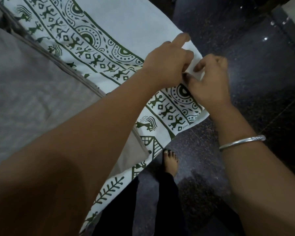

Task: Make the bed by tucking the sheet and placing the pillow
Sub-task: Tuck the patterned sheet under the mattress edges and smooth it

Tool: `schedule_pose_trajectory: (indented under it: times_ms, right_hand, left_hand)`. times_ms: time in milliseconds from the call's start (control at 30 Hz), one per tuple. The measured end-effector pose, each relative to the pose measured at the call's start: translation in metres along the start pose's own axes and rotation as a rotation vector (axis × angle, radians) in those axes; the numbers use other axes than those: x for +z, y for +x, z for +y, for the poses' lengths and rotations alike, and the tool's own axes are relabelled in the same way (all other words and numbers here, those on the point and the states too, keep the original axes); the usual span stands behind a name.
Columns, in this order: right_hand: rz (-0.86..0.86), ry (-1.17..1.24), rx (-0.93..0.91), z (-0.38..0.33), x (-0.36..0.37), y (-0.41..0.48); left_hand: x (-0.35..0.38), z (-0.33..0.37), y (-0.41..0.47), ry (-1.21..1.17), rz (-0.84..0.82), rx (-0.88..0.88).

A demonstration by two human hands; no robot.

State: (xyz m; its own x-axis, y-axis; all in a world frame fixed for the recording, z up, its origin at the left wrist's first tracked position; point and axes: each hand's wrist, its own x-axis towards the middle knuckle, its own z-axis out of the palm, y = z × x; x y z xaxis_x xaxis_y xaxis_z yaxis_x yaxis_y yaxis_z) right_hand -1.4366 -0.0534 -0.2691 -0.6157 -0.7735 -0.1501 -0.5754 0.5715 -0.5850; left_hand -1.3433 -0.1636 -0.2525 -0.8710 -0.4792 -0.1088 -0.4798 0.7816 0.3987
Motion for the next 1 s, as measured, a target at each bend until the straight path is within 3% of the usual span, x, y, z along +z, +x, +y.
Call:
schedule_pose_trajectory:
  times_ms: [200, 300, 533, 700, 800, 867, 933, 1000]
  right_hand:
    - [-0.135, 0.226, 0.280, -0.004, -0.004, 0.012]
    - [-0.190, 0.344, 0.320, -0.006, -0.005, 0.013]
    - [-0.298, 0.908, 0.313, -0.011, -0.016, 0.007]
    - [-0.352, 1.165, 0.344, -0.010, -0.022, 0.007]
    - [-0.279, 1.077, 0.383, -0.007, -0.017, 0.003]
    - [-0.107, 0.878, 0.454, -0.002, -0.018, 0.004]
    - [0.139, 0.623, 0.494, 0.007, -0.020, 0.007]
    - [0.274, 0.173, 0.519, 0.020, -0.025, 0.009]
  left_hand:
    - [0.002, 0.006, 0.009, -0.161, -0.171, 0.142]
    - [0.003, 0.007, 0.014, -0.069, -0.269, 0.173]
    - [-0.005, 0.012, 0.019, 0.085, -0.040, 0.124]
    - [-0.013, 0.012, 0.014, 0.006, 0.074, 0.161]
    - [-0.010, 0.008, 0.011, -0.059, 0.078, 0.216]
    - [-0.008, 0.008, 0.007, -0.137, 0.094, 0.206]
    - [-0.005, 0.010, 0.004, -0.173, 0.109, 0.176]
    - [-0.001, 0.011, 0.003, -0.155, 0.113, 0.161]
